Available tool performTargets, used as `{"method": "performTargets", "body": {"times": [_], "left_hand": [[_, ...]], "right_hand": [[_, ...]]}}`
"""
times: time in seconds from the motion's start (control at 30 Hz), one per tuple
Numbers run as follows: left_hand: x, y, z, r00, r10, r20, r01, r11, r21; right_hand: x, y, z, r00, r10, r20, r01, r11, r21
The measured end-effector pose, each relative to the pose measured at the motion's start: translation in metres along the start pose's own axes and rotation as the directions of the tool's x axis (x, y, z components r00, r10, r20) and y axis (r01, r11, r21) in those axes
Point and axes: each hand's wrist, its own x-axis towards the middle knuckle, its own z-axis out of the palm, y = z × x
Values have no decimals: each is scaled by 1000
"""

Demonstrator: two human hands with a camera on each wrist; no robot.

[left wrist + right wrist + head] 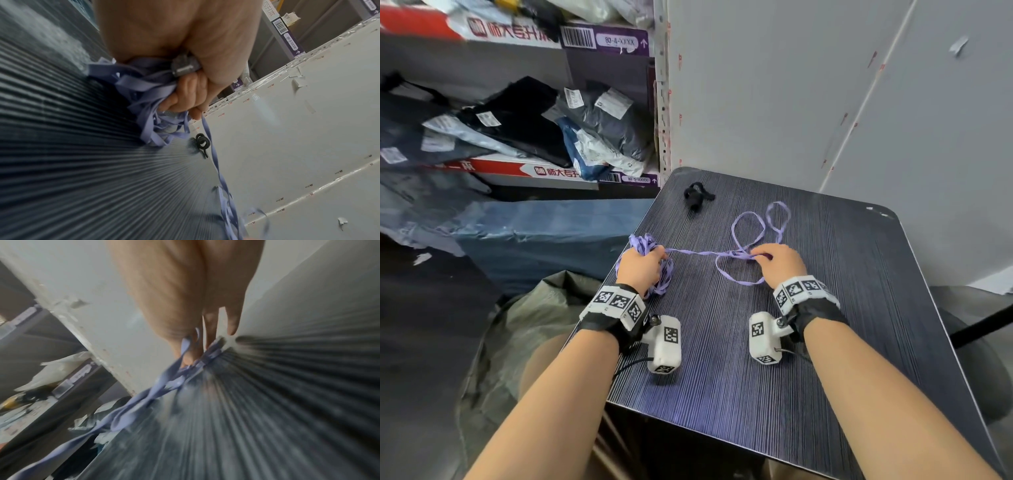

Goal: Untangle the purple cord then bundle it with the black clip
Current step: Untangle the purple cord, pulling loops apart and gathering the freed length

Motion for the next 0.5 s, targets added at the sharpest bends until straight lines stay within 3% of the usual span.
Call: {"method": "performTargets", "body": {"times": [0.17,0.23,0.37,0.5], "left_hand": [[3,-2,-1,1000,-8,1,8,1000,20],[3,-1,-1,1000,-9,6,9,1000,19],[3,-2,-2,1000,-15,-6,15,999,32],[3,-1,-2,1000,-10,-23,11,999,47]], "right_hand": [[1,14,-13,982,179,-59,-188,958,-216],[3,20,-17,965,233,-121,-254,944,-211],[1,29,-25,906,315,-283,-328,945,2],[1,40,-33,764,481,-429,-348,868,353]]}}
